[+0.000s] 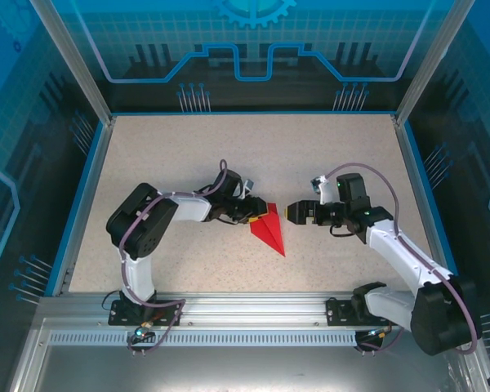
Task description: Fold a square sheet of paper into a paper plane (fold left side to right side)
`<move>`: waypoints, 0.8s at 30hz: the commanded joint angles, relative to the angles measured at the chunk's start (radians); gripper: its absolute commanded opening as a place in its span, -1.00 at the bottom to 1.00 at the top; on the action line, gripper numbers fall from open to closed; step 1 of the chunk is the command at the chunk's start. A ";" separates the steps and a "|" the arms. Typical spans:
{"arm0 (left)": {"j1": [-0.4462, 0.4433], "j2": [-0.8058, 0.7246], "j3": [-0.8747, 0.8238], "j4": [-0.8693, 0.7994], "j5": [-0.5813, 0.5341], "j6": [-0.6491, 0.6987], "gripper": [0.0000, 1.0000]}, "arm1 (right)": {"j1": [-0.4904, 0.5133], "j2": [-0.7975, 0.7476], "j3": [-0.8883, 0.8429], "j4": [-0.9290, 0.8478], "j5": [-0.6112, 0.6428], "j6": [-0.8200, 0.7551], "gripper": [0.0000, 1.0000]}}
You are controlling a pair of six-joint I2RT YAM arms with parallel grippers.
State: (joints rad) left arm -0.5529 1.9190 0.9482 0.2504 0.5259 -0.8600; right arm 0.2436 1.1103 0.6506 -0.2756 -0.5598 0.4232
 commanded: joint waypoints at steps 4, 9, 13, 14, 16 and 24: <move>-0.005 0.013 0.029 0.064 0.046 -0.010 -0.63 | -0.083 -0.015 -0.054 0.098 -0.165 0.065 0.98; 0.002 -0.071 0.070 -0.019 0.031 0.048 -0.88 | -0.151 0.044 -0.059 0.182 -0.327 0.104 0.99; 0.008 -0.160 0.111 -0.079 0.027 0.091 -0.95 | -0.201 0.085 -0.021 0.197 -0.414 0.110 0.98; 0.010 -0.185 0.115 -0.088 0.025 0.103 -0.96 | -0.207 0.085 -0.011 0.201 -0.417 0.113 0.98; 0.010 -0.250 0.122 -0.103 0.017 0.134 -0.97 | -0.212 0.073 0.012 0.201 -0.401 0.110 0.98; 0.012 -0.495 0.123 -0.088 -0.016 0.224 -0.97 | -0.201 0.064 0.038 0.360 -0.464 0.193 0.98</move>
State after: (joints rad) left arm -0.5461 1.4849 1.0470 0.1692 0.5247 -0.7021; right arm 0.0448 1.1839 0.6655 -0.0090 -0.9497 0.5701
